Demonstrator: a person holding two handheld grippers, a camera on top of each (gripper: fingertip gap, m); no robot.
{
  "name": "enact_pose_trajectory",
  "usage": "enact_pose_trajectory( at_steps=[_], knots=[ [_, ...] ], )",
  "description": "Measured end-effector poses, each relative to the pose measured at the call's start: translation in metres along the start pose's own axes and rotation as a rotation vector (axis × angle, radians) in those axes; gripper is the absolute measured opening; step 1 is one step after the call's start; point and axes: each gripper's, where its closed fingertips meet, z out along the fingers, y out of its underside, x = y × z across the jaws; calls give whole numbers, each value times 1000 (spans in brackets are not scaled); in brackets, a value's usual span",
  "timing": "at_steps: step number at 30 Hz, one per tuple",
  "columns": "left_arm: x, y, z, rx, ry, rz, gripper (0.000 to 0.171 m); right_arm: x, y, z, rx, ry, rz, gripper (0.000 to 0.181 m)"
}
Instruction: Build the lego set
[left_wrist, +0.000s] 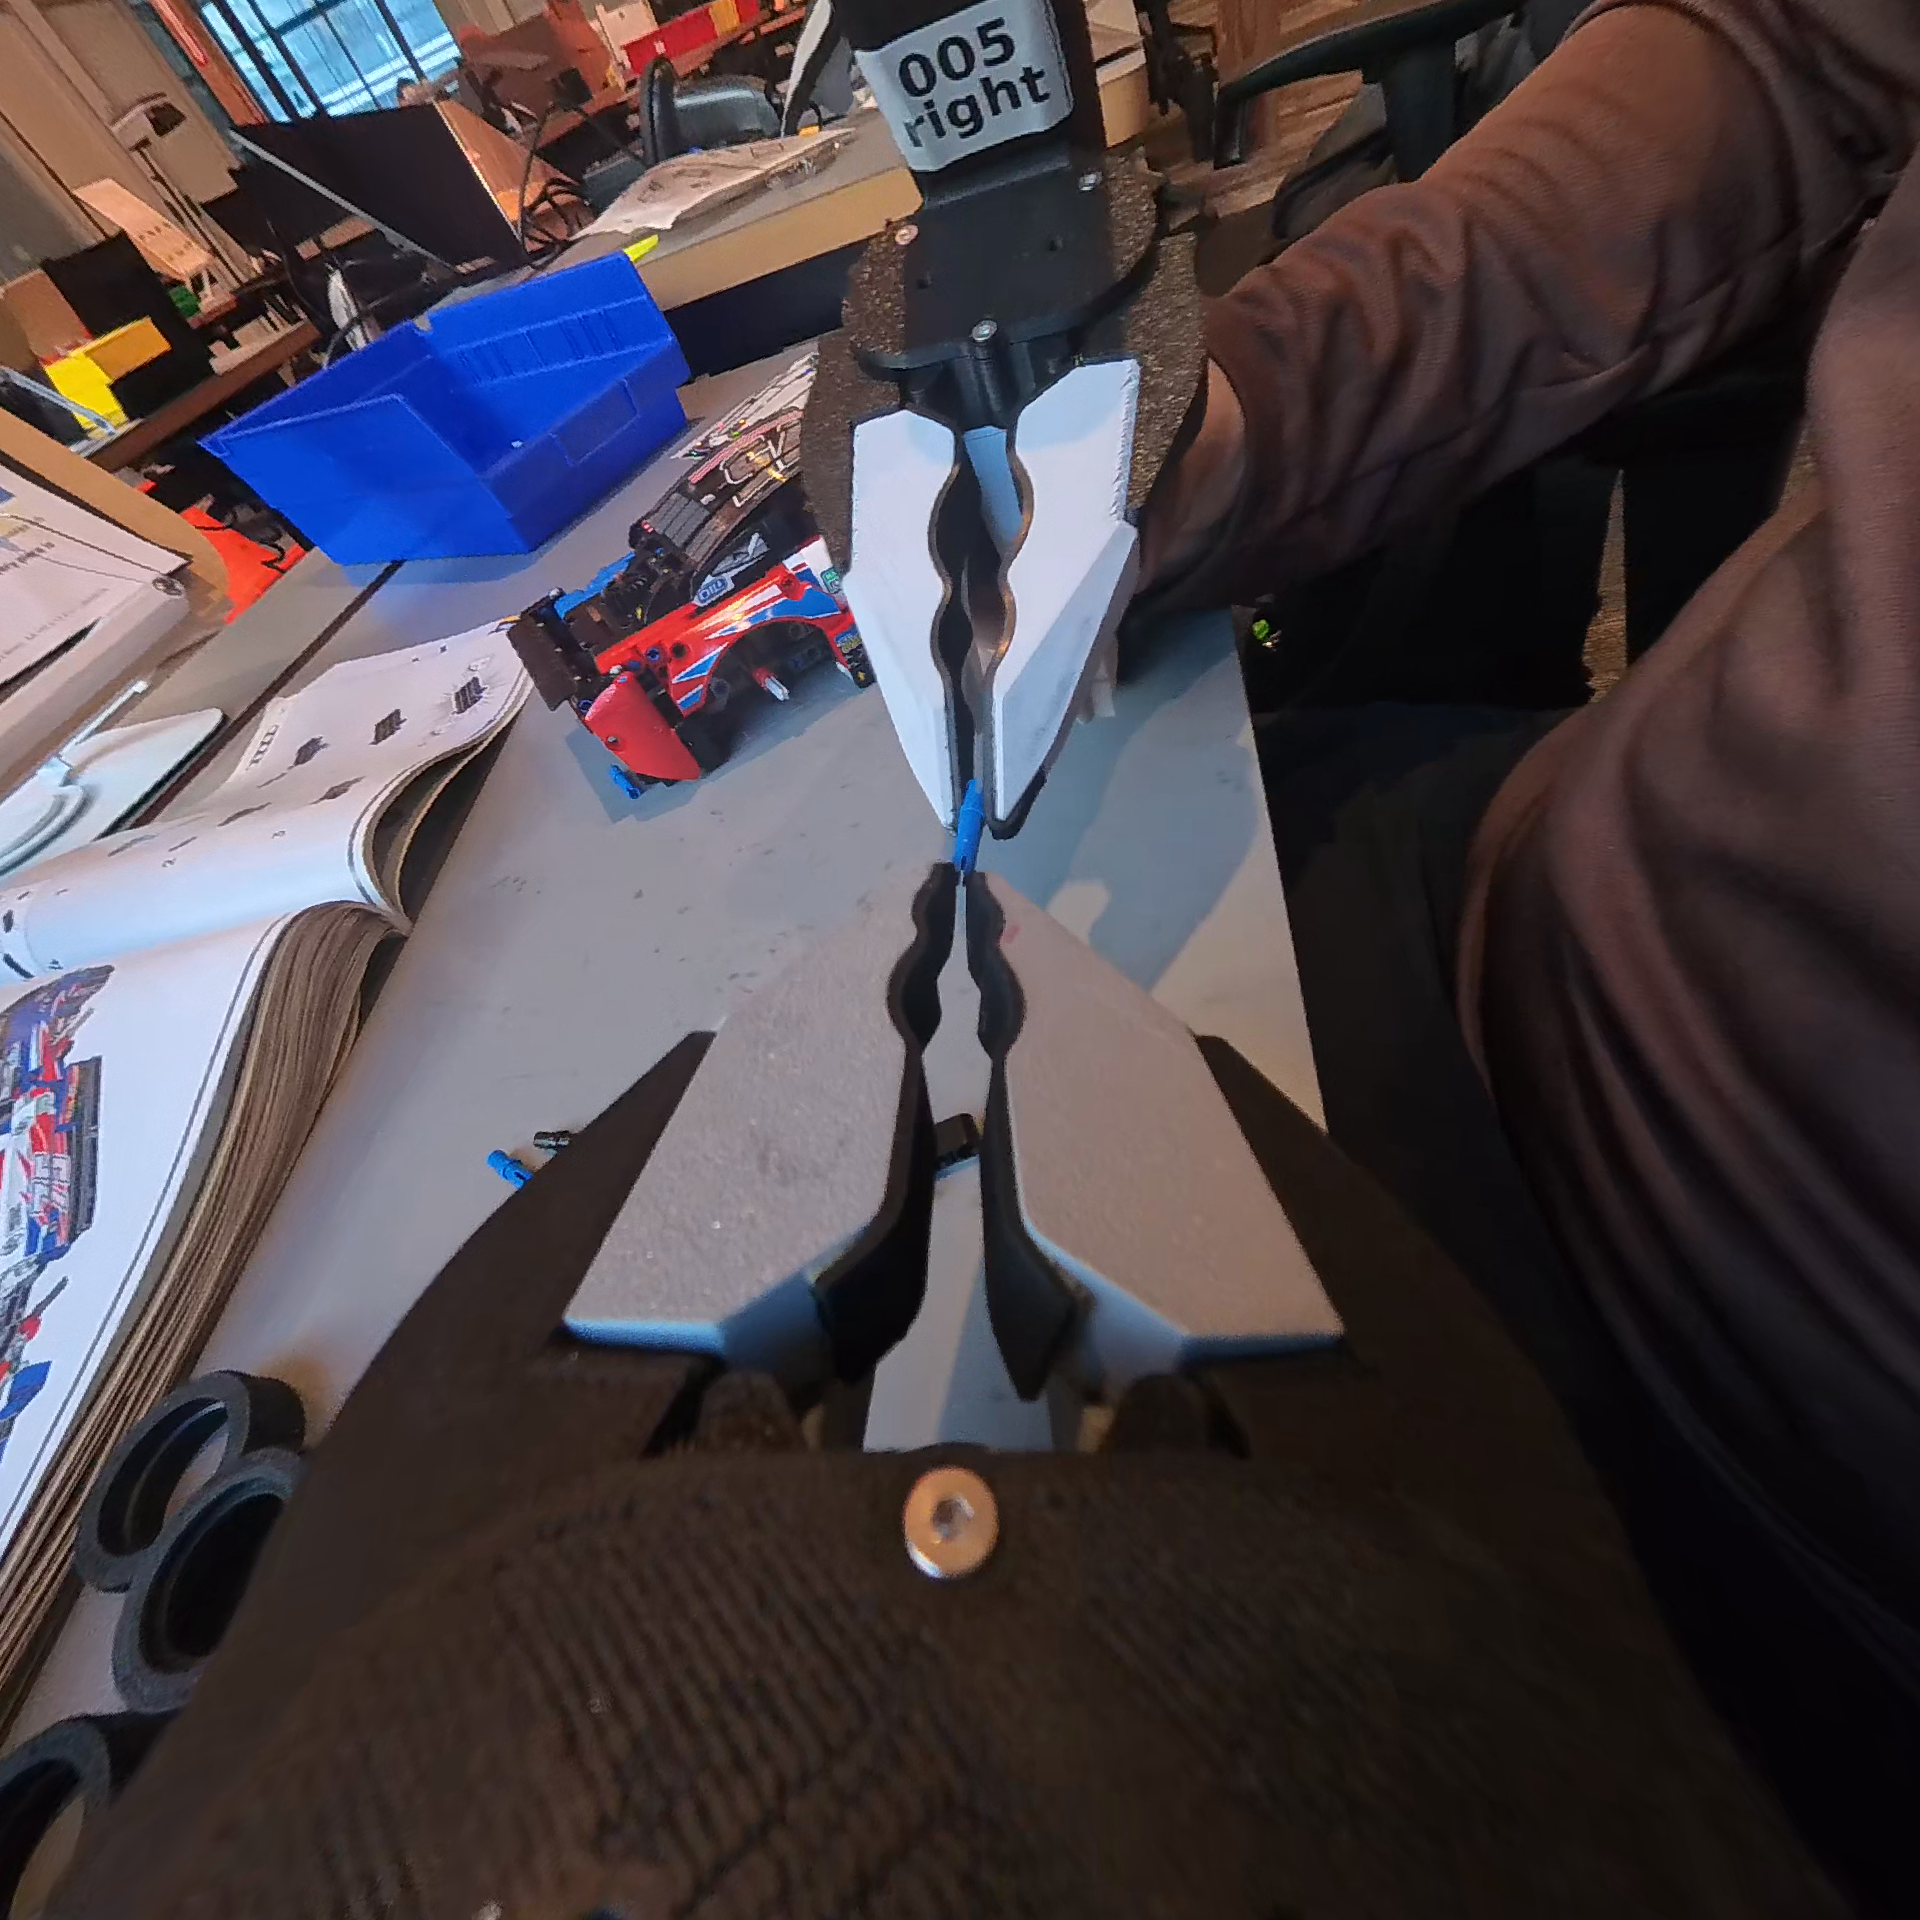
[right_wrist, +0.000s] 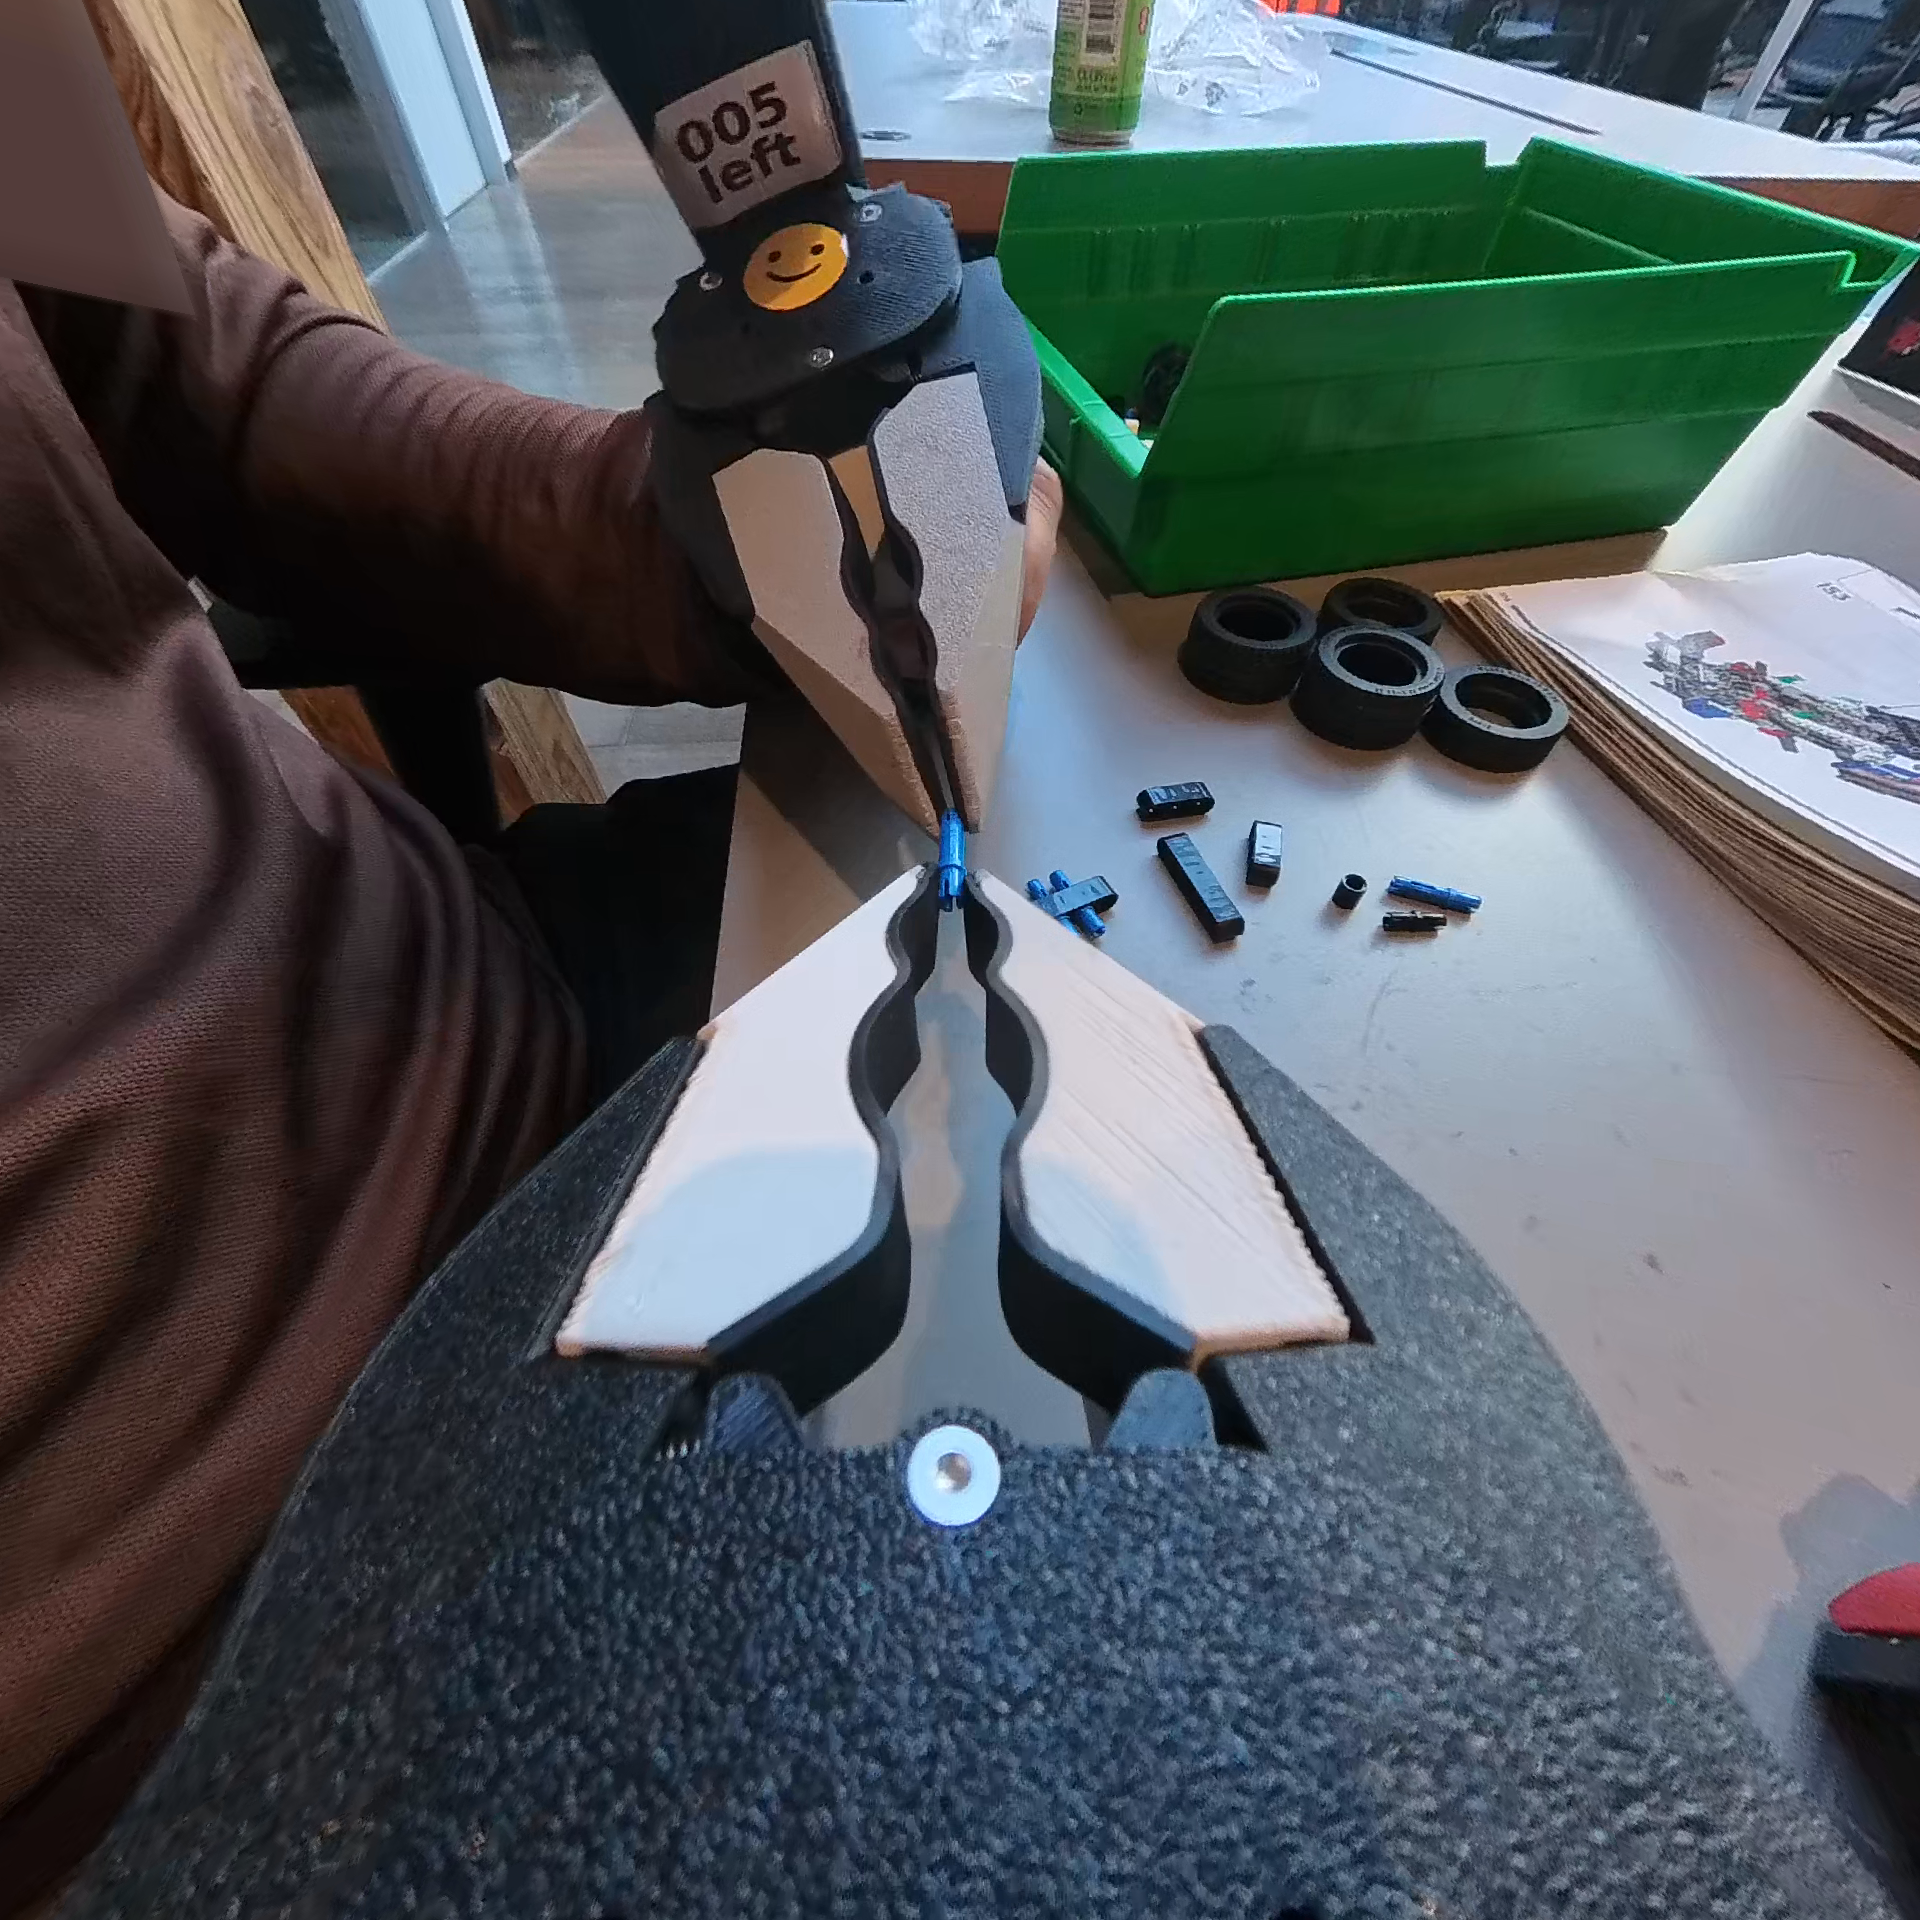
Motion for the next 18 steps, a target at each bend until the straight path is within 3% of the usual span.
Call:
enact_pose_trajectory(
  at_steps=[18],
  knots=[
    [-4, 5, 2, -33, -25, -6, 1, 5, 3, 1, -19, -1, 31, 4]
  ],
)
